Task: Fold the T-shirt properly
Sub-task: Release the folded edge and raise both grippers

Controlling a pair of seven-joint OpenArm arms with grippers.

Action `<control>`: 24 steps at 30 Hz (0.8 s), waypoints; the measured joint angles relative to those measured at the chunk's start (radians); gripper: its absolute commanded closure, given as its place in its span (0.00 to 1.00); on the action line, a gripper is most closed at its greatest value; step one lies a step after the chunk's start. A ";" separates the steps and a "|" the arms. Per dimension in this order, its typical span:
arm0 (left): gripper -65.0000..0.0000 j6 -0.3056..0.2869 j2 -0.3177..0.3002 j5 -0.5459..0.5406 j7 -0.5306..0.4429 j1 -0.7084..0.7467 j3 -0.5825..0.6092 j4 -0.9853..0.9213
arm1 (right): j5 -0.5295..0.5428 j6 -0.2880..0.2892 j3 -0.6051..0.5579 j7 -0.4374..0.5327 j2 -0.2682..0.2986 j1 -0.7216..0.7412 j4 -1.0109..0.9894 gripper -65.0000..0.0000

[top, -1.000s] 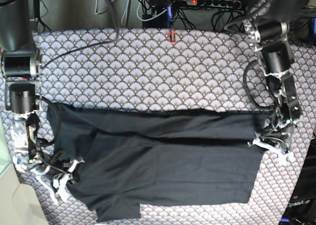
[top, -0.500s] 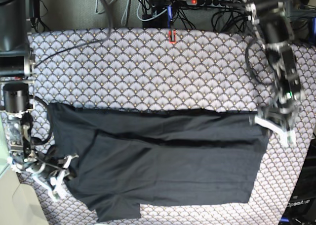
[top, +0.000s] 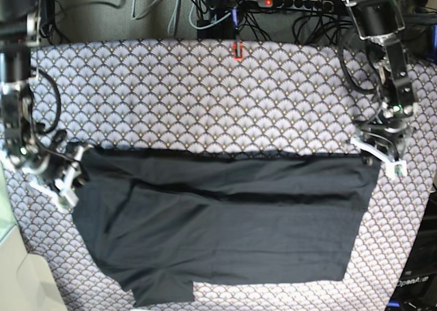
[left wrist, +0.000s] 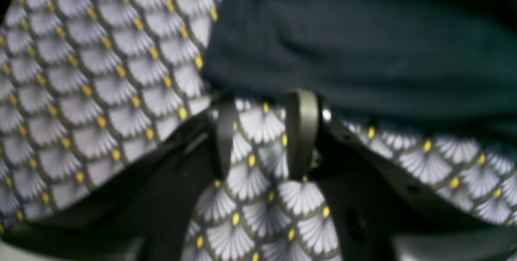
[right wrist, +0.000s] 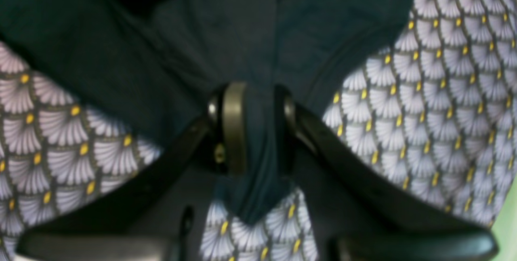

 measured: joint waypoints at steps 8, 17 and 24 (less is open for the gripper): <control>0.67 0.000 0.000 -0.003 0.001 0.032 -0.001 0.022 | -0.003 -0.002 0.196 -0.010 0.014 -0.121 0.004 0.73; 0.66 0.000 -0.003 0.003 0.000 0.057 -0.001 0.035 | -0.003 -0.002 0.283 -0.029 0.013 -0.162 0.005 0.64; 0.25 -0.005 0.008 -0.008 0.029 0.080 -0.037 0.104 | -0.003 -0.002 0.290 -0.032 0.007 -0.138 0.005 0.39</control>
